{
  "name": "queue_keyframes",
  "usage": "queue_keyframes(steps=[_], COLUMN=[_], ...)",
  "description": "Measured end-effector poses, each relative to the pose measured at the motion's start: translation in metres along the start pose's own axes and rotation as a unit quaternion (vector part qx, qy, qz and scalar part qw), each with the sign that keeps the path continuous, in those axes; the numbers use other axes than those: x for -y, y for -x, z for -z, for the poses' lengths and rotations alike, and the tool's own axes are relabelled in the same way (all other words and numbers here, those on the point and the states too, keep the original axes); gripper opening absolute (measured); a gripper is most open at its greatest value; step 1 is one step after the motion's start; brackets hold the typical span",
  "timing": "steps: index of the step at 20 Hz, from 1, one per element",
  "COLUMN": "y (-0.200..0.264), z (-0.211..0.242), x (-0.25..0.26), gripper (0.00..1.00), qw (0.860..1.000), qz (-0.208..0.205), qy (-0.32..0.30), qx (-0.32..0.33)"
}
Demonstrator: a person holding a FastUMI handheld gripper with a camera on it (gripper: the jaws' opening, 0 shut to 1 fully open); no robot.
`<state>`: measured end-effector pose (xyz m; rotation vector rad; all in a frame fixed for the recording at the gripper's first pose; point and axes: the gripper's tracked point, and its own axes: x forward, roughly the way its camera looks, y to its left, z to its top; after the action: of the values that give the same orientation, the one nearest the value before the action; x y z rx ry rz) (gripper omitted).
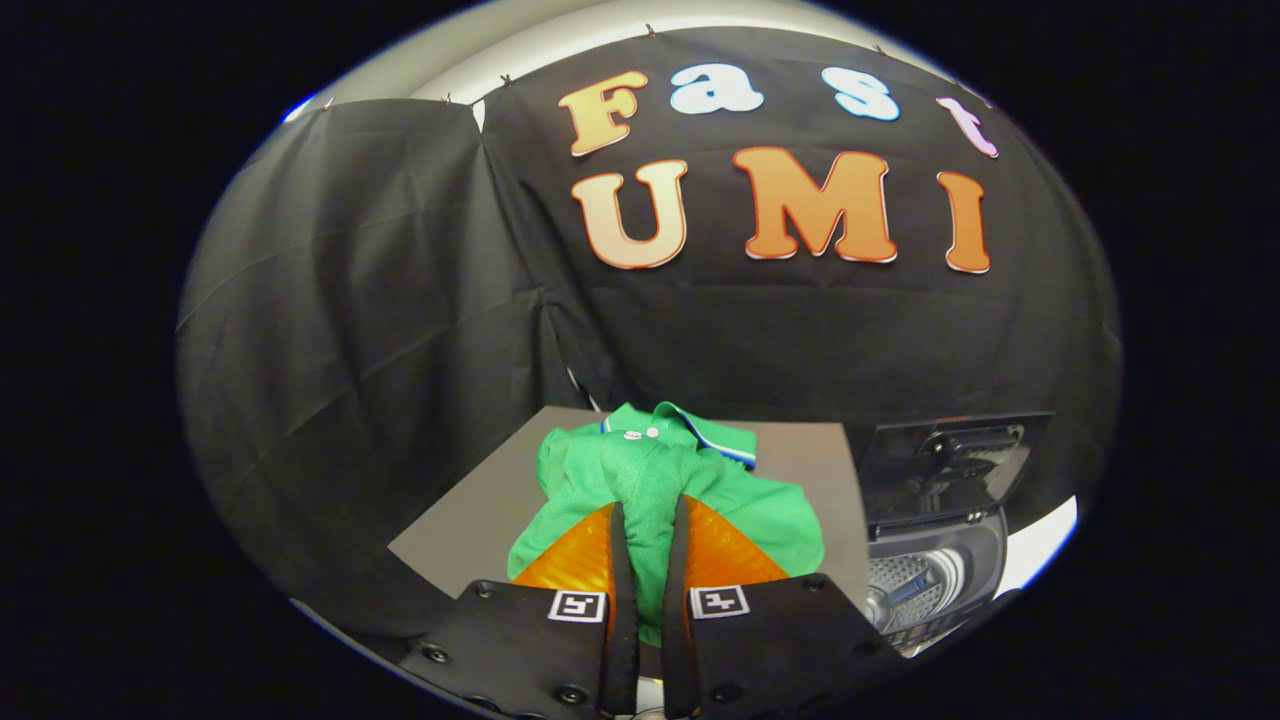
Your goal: Put the clothes into the washing machine and then close the washing machine lid.
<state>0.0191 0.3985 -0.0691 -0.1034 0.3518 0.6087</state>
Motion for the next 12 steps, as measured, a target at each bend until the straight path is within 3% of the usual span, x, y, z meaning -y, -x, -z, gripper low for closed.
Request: queue_keyframes(steps=[7,12], y=[0.060,0.097], z=[-0.054,-0.056], x=[0.090,0.171], gripper=[0.17,0.17], qw=[0.996,0.987], qz=[0.067,0.141], qy=[-0.003,-0.009], qx=[0.060,0.073])
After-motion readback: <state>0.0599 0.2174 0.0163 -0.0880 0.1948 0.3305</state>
